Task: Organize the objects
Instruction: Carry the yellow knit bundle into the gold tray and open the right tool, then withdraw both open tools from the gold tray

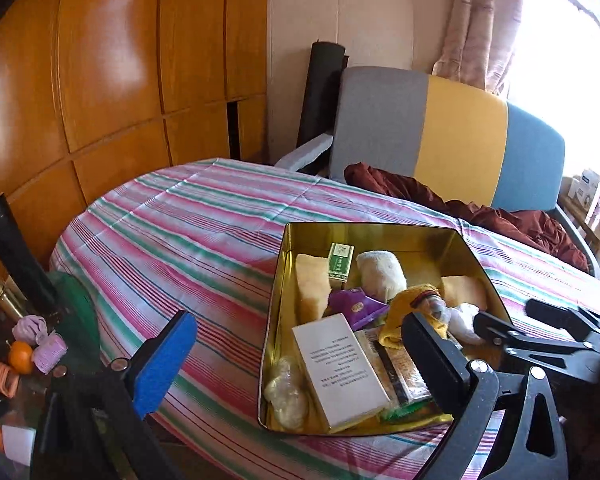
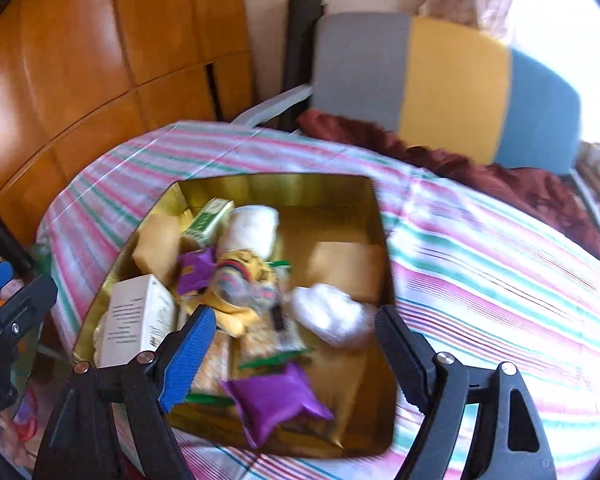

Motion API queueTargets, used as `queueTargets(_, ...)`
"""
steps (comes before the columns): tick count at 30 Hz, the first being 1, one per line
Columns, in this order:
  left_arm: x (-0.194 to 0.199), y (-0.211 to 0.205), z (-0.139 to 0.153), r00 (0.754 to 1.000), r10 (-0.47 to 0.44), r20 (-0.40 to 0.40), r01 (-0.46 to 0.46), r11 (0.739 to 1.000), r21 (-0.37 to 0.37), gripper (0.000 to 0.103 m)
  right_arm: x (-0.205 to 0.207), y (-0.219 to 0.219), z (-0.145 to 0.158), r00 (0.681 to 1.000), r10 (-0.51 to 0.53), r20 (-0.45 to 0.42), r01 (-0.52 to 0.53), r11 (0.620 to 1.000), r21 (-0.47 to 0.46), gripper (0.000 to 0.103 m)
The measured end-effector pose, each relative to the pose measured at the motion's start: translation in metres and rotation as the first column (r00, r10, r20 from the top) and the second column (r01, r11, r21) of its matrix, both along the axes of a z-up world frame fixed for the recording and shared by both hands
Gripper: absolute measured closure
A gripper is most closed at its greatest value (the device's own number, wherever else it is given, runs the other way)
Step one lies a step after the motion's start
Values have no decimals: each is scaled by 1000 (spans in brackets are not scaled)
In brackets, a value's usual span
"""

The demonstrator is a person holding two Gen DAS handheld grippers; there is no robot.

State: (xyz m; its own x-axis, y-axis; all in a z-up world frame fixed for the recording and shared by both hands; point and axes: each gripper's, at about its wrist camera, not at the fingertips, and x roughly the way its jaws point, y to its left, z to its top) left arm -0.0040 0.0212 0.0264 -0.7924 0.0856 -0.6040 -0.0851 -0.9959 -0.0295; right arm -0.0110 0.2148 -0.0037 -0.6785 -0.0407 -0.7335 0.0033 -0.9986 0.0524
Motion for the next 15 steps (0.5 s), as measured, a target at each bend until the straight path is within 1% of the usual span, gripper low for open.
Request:
queueTargets(3, 7, 1, -2, 1000, 11, 5, -11, 999, 30, 0, 20, 9, 2, 996, -83, -41, 83, 996, 11, 20)
queueTargets(6, 12, 0, -6, 999, 17, 29, -19, 998, 63, 0, 33, 14, -2, 990, -128, -57, 128, 992, 11, 20)
queueTargets(9, 15, 4, -11, 999, 7, 48, -9, 999, 51, 0, 37, 14, -8, 989, -135, -52, 136, 991, 19, 20)
queueTargets(11, 18, 8, -13, 999, 5, 46, -7, 999, 32, 0, 38, 13, -11, 991, -129, -45, 130, 991, 25, 20)
queueTargets(15, 21, 9, -15, 999, -2, 46, 0, 1000, 27, 0, 37, 11, -14, 992, -120, -40, 121, 992, 27, 20)
